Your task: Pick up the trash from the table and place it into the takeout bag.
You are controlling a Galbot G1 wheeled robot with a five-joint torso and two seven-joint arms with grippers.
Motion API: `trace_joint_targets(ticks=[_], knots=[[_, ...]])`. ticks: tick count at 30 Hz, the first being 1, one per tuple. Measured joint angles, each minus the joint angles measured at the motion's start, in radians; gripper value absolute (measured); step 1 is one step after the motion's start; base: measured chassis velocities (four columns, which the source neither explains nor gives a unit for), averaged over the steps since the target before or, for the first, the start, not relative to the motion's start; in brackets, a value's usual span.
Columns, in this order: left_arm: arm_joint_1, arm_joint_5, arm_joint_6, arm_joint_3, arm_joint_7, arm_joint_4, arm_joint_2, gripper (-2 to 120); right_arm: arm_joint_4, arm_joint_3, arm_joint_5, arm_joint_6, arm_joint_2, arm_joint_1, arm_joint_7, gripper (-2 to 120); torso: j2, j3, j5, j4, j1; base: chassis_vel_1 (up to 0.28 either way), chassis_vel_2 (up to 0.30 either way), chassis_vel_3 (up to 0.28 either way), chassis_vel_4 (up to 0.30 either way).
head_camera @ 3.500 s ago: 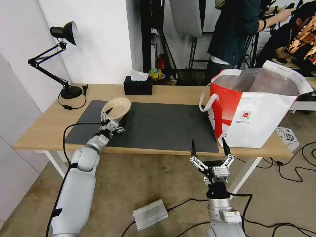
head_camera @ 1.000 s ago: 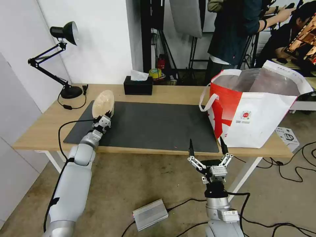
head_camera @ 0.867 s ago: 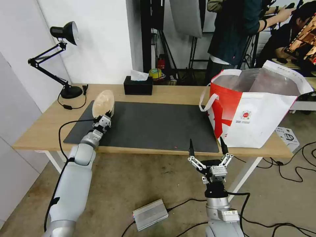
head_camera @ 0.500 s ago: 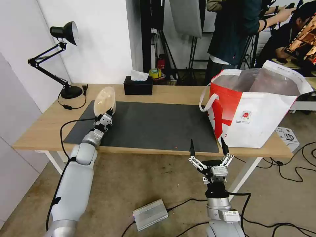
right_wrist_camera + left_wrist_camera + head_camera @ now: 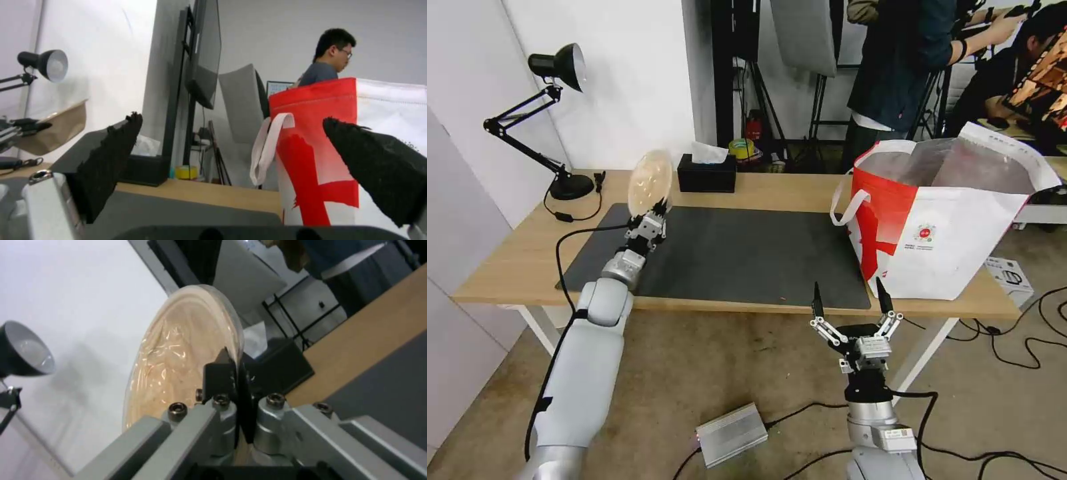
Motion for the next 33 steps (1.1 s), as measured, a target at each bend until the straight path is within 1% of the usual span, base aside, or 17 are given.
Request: trace_joint_targets(ticks=[8,11,15,25,33], knots=[[-0.033,-0.012,0.000,0.060,-0.019,-0.004,-0.008,0,0.000,-0.002,-0.004,0.000,0.002,-0.002,0.000,100,0.000,0.000,0.0000,0.0000,0.000,0.000,0.000,0.000,0.000],[-0.058,-0.015,0.000,0.096,-0.024,-0.004,-0.021,0,0.001,0.001,-0.005,0.000,0.002,-0.005,0.000,100,0.000,0.000,0.0000,0.0000,0.000,0.000,0.000,0.000,0.000],[-0.076,-0.015,0.001,0.118,-0.025,0.002,-0.033,0,0.003,0.004,-0.005,0.000,0.002,-0.005,0.000,100,0.000,0.000,0.0001,-0.0001,0.000,0.000,0.000,0.000,0.000],[-0.144,-0.019,0.002,0.202,-0.041,0.034,-0.062,0,0.010,0.011,-0.005,0.006,0.004,-0.017,0.000,100,0.000,0.000,0.0000,0.0000,0.000,0.000,0.000,0.000,0.000],[-0.235,-0.019,0.003,0.285,-0.052,0.090,-0.107,0,0.010,0.004,-0.021,0.012,0.019,-0.021,0.000,100,0.000,0.000,0.0000,0.0000,0.000,0.000,0.000,0.000,0.000]])
